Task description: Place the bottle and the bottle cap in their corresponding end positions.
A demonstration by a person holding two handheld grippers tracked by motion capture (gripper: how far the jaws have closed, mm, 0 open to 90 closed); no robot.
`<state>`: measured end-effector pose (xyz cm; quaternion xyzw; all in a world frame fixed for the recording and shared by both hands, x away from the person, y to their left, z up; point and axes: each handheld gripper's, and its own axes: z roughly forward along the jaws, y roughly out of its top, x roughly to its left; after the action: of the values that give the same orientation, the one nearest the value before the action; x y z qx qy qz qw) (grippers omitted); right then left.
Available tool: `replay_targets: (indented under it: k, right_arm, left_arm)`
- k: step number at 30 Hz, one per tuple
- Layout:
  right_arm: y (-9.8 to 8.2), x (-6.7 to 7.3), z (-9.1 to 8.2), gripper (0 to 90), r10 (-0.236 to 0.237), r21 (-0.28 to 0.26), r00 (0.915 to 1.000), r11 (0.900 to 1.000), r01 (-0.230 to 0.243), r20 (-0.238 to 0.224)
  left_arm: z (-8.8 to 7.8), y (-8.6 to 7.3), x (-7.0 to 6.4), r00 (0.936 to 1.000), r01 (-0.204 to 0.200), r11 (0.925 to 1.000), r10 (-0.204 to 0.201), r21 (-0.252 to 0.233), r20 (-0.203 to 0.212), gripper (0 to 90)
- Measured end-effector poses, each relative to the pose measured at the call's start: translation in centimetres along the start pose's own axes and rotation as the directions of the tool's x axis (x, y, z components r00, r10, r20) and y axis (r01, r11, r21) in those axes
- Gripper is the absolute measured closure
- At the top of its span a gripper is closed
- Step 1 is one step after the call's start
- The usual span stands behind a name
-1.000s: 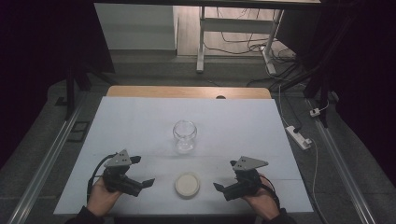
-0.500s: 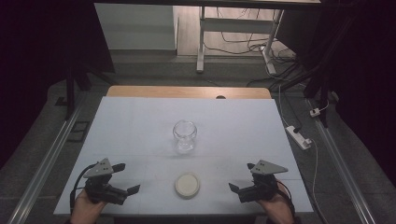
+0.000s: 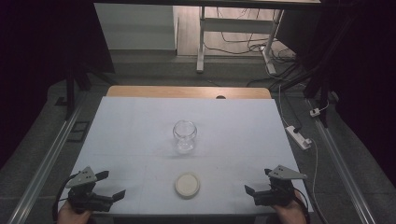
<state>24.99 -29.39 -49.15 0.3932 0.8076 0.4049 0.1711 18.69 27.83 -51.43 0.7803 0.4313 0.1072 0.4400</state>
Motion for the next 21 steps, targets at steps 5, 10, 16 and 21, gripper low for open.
replay_targets:
  k: [5,10,16,21]
  right_arm:
    - [-0.5,-0.3,-0.6,0.0,0.016,0.01,0.9996,1.0,-0.016,0.023]
    - [-1.2,-0.6,-1.0,0.0,0.032,0.028,0.9988,0.999,-0.033,0.038]
    - [-1.6,-0.8,-1.6,0.0,0.049,0.028,0.9976,0.998,-0.05,0.05]
    - [-1.9,-0.9,-2.0,0.0,0.061,0.034,0.9963,0.997,-0.064,0.061]
  left_arm:
    - [-0.6,-0.7,0.3,0.9994,0.024,0.9997,-0.024,0.002,-0.026,0.0]
    - [-1.1,-1.4,0.6,0.9977,0.048,0.9988,-0.047,0.007,-0.048,0.0]
    - [-1.5,-1.9,0.8,0.9954,0.067,0.9977,-0.066,0.014,-0.069,0.0]
    - [-1.6,-2.1,0.7,0.9929,0.074,0.9964,-0.069,0.042,-0.097,0.0]
